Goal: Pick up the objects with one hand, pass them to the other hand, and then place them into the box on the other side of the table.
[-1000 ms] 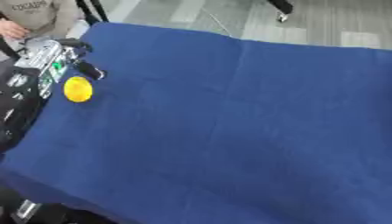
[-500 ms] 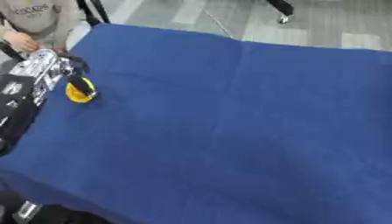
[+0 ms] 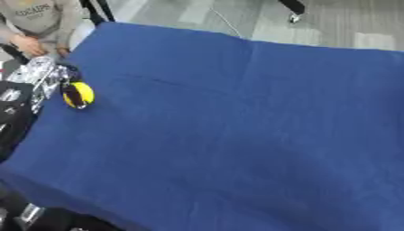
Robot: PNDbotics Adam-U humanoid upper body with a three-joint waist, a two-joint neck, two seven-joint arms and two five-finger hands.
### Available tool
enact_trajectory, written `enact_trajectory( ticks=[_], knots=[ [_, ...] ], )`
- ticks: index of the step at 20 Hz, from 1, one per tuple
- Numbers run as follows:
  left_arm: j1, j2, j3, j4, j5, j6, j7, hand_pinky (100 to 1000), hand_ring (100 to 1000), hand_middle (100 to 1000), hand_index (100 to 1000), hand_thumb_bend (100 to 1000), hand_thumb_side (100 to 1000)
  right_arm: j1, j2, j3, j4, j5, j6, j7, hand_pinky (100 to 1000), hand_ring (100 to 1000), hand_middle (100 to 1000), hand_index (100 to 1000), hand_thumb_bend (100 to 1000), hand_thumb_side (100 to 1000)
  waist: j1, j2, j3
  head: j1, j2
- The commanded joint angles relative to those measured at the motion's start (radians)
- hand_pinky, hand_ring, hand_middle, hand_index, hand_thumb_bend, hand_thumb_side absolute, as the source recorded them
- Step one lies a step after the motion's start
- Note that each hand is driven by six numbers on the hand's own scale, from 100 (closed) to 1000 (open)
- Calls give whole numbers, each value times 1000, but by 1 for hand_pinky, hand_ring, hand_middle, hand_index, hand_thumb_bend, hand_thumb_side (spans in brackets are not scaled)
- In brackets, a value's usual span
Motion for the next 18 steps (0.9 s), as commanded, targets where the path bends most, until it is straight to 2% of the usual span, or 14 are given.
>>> enact_trajectory(
  ticks=[1,6,12,14,15,18],
  knots=[
    [-6,40,19,-12,24,25,6,550,484,483,667,100,254,-5,-26,-13,-21,-1,5,-1,945,981,843,936,100,470,0,-28,2,3,1],
    [9,45,37,-107,142,32,104,502,424,425,630,100,251,-3,-26,-10,-21,-2,7,1,945,981,843,936,100,470,-1,-31,5,2,3],
    [61,44,51,-314,423,17,261,479,371,381,618,100,244,-7,-27,-5,-21,-7,2,7,944,980,843,936,100,470,1,-37,8,-4,6],
    [71,48,45,-333,473,25,290,479,371,381,618,100,244,-8,-27,-4,-21,-9,1,9,944,980,843,936,100,470,1,-37,7,-4,6],
    [72,48,42,-337,486,28,299,470,336,353,614,100,249,-9,-27,-3,-21,-10,1,10,944,978,844,937,100,470,0,-38,6,-3,6],
    [24,-1,-9,-389,527,1,337,467,325,345,615,100,256,-28,-15,21,-21,-20,-15,29,943,977,845,939,100,466,-9,-51,-9,-8,12]
  ],
)
